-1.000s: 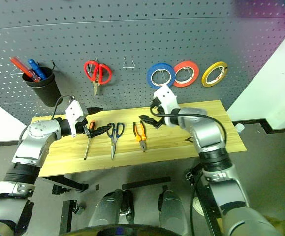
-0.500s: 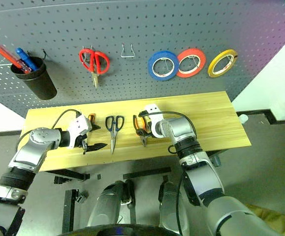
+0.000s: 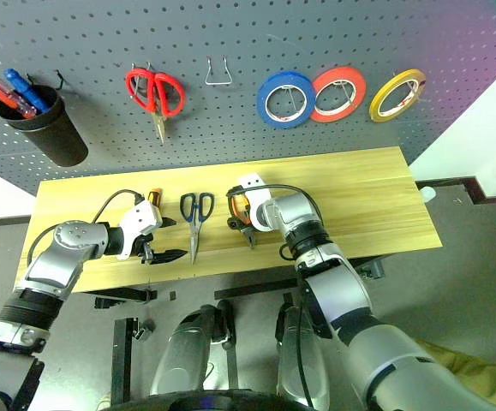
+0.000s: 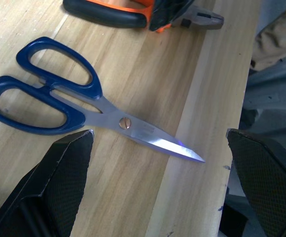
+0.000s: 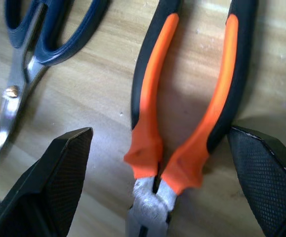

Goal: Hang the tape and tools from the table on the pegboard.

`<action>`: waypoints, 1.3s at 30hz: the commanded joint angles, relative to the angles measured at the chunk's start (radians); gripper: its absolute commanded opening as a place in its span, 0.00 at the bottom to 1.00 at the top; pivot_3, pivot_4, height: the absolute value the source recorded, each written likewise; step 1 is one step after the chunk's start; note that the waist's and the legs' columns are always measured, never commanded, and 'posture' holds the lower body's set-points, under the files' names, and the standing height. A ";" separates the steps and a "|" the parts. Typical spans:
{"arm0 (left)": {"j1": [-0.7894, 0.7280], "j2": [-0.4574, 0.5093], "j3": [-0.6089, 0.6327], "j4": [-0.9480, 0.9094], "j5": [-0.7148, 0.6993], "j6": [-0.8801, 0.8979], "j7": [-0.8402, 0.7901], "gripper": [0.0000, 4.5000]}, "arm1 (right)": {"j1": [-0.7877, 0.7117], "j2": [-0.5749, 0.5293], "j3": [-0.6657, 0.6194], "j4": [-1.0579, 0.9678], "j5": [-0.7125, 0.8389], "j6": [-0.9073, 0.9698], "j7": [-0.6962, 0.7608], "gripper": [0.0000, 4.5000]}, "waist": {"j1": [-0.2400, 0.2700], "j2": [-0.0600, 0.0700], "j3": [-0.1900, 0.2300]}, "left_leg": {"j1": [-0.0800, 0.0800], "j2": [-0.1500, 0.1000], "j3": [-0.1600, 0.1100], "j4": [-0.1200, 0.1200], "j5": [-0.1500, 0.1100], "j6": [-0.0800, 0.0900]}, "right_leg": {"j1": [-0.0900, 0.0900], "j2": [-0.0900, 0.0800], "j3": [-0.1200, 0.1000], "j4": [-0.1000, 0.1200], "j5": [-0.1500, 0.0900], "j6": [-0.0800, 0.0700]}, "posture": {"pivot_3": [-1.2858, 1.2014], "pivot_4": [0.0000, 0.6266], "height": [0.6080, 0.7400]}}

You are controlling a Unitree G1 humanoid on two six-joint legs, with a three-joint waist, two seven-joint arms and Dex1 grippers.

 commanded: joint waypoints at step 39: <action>-0.171 -0.131 0.444 -0.085 -0.580 0.023 -0.021 1.00 | -0.104 -0.143 -0.260 -0.808 0.236 -0.089 0.120 0.58 | -0.005 -0.024 -0.118 | -0.004 -0.002 0.009 -0.011 0.007 -0.009 | -0.007 0.006 0.001 -0.002 0.003 -0.002 | 0.55 0.05 1.00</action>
